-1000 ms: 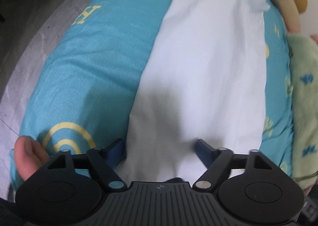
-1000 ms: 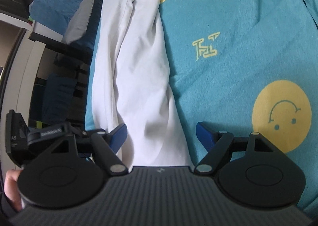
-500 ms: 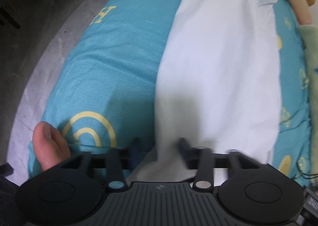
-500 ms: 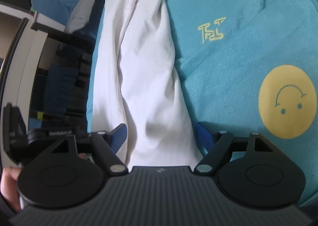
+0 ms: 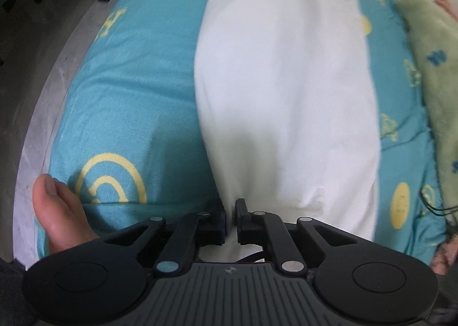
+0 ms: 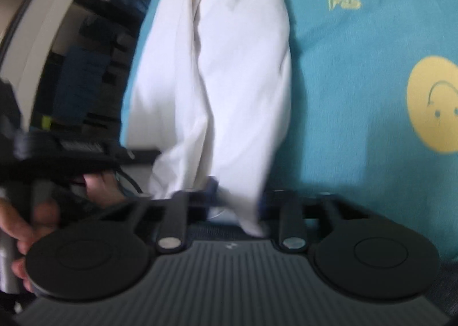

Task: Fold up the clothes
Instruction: 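Lift the hem end with the left gripper and fold it toward the collar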

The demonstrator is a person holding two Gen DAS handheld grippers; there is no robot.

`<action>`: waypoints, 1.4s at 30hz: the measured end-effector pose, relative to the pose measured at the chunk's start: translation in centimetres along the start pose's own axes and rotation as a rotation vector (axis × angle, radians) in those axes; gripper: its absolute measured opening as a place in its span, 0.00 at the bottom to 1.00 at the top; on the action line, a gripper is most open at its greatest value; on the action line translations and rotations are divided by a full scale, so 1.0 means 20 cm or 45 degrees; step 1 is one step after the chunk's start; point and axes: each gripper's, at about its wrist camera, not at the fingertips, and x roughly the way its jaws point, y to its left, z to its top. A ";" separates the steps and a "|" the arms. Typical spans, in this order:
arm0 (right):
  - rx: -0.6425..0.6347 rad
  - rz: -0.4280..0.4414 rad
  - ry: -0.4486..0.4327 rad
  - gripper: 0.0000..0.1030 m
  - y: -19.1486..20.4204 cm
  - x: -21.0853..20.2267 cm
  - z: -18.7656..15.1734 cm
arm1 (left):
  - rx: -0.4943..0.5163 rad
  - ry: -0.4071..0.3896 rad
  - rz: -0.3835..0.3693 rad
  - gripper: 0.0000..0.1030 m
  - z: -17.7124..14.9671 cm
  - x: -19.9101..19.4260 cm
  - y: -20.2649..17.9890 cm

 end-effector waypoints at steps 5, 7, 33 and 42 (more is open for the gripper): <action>-0.008 0.054 -0.097 0.09 0.06 -0.15 0.02 | -0.125 -0.155 -0.234 0.06 0.00 -0.22 0.10; 0.023 0.130 -0.185 0.09 0.07 -0.29 0.05 | -0.206 -0.204 -0.376 0.06 0.02 -0.31 0.15; 0.120 0.345 -0.633 0.08 0.02 -0.91 -0.07 | -0.301 -0.309 -0.787 0.05 -0.03 -0.50 0.32; 0.114 0.224 -0.776 0.08 0.03 -0.67 0.61 | -0.251 -0.620 -0.597 0.06 0.58 -0.36 0.05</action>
